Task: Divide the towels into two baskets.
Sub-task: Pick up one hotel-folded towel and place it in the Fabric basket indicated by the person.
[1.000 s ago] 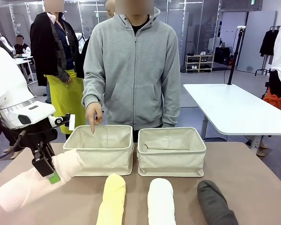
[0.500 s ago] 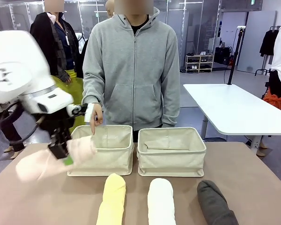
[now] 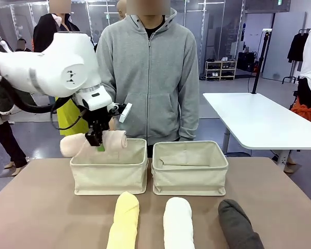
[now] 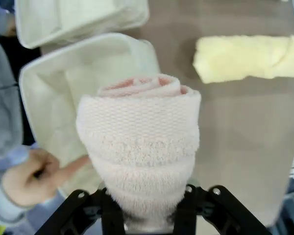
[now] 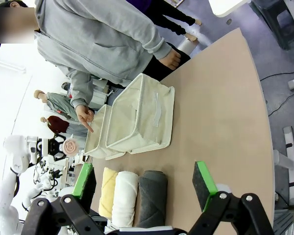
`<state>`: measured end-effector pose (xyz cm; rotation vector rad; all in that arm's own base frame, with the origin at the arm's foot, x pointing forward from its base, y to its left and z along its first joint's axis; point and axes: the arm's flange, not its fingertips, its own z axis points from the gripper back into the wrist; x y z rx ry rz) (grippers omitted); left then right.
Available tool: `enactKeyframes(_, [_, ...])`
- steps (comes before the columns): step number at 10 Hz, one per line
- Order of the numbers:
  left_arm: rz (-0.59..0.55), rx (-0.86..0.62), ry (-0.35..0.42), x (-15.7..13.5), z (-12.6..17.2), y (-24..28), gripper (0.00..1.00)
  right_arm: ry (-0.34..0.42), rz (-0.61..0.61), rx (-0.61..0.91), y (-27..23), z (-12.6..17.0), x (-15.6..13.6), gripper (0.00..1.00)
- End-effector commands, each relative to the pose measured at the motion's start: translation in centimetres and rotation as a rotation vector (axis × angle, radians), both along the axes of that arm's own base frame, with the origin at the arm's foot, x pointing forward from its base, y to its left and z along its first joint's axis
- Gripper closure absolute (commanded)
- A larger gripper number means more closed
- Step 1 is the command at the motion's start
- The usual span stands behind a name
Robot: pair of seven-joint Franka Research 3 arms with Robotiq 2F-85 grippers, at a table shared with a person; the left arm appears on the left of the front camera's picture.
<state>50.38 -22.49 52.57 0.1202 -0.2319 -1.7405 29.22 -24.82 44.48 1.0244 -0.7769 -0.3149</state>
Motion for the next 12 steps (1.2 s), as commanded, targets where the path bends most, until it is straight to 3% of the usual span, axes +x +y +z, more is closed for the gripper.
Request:
enactKeyframes(1, [-0.086,0.019,-0.016,3.9,-0.6,-0.6,0.63,-0.011,-0.001,0.005,-0.1,0.2,0.0,0.0])
enactKeyframes(2, [-0.105,-0.021,-0.01,5.5,-1.4,-0.5,0.63,-0.011,-0.001,0.005,-0.1,0.2,0.0,0.0])
enactKeyframes(3, [-0.085,0.031,-0.026,6.9,-2.5,-0.7,0.63,-0.011,-0.001,0.005,-0.1,0.2,0.0,0.0])
enactKeyframes(7, [-0.008,0.038,-0.01,9.9,-5.7,-0.7,0.63,-0.011,-0.001,0.005,-0.1,0.2,0.0,0.0])
enactKeyframes(10, [0.003,0.052,0.007,11.0,-6.5,-0.4,0.6,-0.011,-0.001,0.005,-0.1,0.2,0.0,0.0])
enactKeyframes(11, [0.006,0.043,-0.001,11.2,-6.4,-0.3,0.26,-0.011,-0.001,0.005,-0.1,0.2,0.0,0.0])
enactKeyframes(12, [0.008,0.037,-0.003,11.2,-6.3,-0.2,0.24,-0.011,-0.001,0.005,-0.1,0.2,0.0,0.0])
